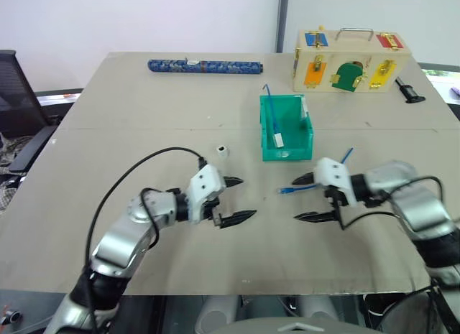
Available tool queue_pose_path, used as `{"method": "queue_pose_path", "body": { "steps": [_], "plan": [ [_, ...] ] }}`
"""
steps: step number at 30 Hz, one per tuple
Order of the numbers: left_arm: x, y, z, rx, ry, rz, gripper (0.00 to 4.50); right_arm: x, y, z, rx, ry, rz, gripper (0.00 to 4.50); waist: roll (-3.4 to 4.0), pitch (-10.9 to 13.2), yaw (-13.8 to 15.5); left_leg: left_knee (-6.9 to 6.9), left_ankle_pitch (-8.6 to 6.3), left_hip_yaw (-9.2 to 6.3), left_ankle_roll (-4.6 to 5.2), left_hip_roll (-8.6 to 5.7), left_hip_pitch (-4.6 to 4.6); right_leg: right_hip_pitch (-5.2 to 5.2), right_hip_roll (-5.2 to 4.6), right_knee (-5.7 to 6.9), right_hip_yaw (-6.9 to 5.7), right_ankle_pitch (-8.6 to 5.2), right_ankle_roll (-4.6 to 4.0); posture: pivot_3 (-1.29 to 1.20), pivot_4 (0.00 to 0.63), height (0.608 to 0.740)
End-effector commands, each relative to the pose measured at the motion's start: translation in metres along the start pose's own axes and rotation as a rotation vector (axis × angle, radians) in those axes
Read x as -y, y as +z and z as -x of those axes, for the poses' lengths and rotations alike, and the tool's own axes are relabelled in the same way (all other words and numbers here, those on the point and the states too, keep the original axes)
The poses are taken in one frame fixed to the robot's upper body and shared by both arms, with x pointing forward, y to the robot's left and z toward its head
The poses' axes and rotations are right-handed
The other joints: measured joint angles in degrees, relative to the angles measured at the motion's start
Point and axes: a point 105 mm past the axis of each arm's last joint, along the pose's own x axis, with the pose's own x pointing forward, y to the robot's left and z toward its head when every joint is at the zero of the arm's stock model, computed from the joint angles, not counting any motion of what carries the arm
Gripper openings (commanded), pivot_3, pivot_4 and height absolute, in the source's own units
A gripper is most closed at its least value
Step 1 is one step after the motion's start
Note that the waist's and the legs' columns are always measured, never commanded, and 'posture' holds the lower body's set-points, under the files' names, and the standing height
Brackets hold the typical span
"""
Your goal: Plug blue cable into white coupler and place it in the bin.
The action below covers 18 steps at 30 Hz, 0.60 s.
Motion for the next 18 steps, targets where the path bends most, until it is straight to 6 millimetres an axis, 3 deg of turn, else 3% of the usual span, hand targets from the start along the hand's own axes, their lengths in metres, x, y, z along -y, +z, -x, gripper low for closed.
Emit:
{"method": "queue_pose_path", "body": {
  "steps": [1,7,12,18],
  "plan": [
    [-0.003,0.001,-0.014,-0.009,-0.043,-0.004,4.5,-0.004,0.008,0.027,0.074,-0.185,0.045,4.3,0.01,0.01,0.03,0.03,0.0,0.1,0.0,0.01,0.0,0.01,0.04,0.01,-0.04,0.0,0.0,0.0,0.15,0.74],
    [-0.017,0.002,-0.048,-0.044,-0.089,-0.041,4.5,-0.033,-0.003,0.057,0.161,-0.439,-0.029,4.3,0.03,-0.02,0.02,0.03,0.01,0.29,0.01,0.03,0.09,0.05,0.08,0.11,0.07,0.03,0.06,0.0,0.15,0.74],
    [-0.022,-0.002,-0.069,-0.09,-0.127,-0.089,4.5,-0.047,-0.011,0.064,0.139,-0.544,-0.069,4.3,-0.01,-0.04,-0.69,0.14,0.01,0.42,0.02,0.04,0.17,0.15,0.1,0.11,0.15,0.04,0.23,0.0,0.15,0.74],
    [-0.014,-0.008,-0.082,-0.126,-0.206,-0.119,1.77,-0.05,-0.006,0.063,0.137,-0.608,-0.098,4.35,-0.01,-0.04,-0.83,0.14,0.01,0.4,0.02,0.03,0.15,0.15,0.08,0.1,0.14,0.06,0.2,0.0,0.15,0.74]
  ]
}}
